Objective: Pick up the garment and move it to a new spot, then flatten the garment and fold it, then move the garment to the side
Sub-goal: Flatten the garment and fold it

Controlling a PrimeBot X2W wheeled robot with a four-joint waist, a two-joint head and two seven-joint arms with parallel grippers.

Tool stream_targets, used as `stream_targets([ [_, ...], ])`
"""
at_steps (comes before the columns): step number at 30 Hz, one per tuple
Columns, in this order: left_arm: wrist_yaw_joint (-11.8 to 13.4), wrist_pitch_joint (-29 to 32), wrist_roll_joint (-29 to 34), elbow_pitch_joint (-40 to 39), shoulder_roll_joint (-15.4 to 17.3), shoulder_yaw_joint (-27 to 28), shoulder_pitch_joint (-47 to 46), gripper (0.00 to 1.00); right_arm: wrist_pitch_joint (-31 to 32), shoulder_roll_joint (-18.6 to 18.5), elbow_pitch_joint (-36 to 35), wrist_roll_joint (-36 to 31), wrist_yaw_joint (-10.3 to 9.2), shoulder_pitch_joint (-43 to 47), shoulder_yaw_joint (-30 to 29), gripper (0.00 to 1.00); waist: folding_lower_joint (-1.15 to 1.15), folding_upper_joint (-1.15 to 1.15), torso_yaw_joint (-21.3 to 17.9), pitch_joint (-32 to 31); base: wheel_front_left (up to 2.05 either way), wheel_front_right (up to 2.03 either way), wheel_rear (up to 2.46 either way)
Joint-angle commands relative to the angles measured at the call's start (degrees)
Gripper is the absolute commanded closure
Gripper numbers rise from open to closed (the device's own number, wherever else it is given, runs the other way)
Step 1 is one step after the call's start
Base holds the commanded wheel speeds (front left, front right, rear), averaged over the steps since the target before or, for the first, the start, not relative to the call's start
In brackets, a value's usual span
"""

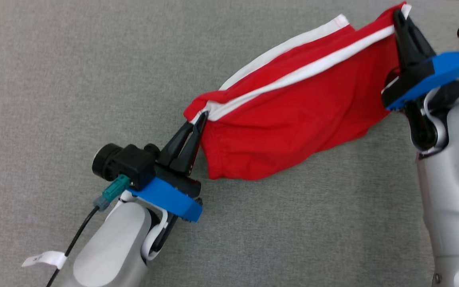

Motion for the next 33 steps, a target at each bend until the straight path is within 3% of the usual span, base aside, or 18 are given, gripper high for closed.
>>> stream_targets([
  [1,-0.3,-0.2,0.3,0.4,-0.4,0.5,-1.7,1.0,-0.2,-0.8,2.1,-0.9,0.03,-2.9,0.2,1.0,-0.01,0.0,1.6,2.1,0.0,0.0,0.0],
  [11,-0.6,-0.3,1.3,3.9,-3.6,1.6,-5.7,1.0,-1.8,-1.0,17.4,-5.7,0.03,-14.7,-0.3,1.0,-0.01,0.0,3.7,5.4,0.0,0.0,0.0],
  [12,-0.6,-0.3,1.3,4.4,-3.8,1.7,-5.8,1.0,-2.1,-1.0,18.7,-5.9,0.03,-15.4,-0.4,0.95,-0.01,0.0,3.7,5.5,0.0,0.0,0.0],
  [13,-0.6,-0.3,1.4,4.6,-4.0,1.9,-6.0,0.77,-2.6,-1.0,19.8,-6.2,0.03,-15.9,-0.3,0.2,-0.01,0.0,3.8,5.5,0.0,0.0,0.0],
  [14,-0.6,-0.3,1.6,4.8,-4.1,2.0,-6.1,0.28,-3.0,-1.1,20.9,-6.3,0.03,-16.1,-0.1,0.0,-0.01,0.0,3.8,5.4,0.0,0.0,0.0],
  [15,-0.6,-0.3,1.7,5.0,-4.3,2.0,-6.0,0.0,-3.5,-1.1,21.8,-6.3,0.03,-16.4,0.2,0.0,-0.01,0.0,3.7,5.2,0.0,0.0,0.0],
  [22,-0.6,-0.3,4.5,4.6,-4.7,3.9,-1.9,0.0,-6.6,-3.7,26.6,-6.2,0.03,-14.0,3.0,0.0,-0.01,0.0,3.2,2.2,0.0,0.0,0.0],
  [33,2.6,-0.3,8.5,-3.5,-4.6,12.6,8.6,0.0,-6.8,-9.5,31.2,-3.9,0.03,-8.9,5.9,0.0,-0.01,0.0,4.6,-2.2,0.0,0.0,0.0],
])
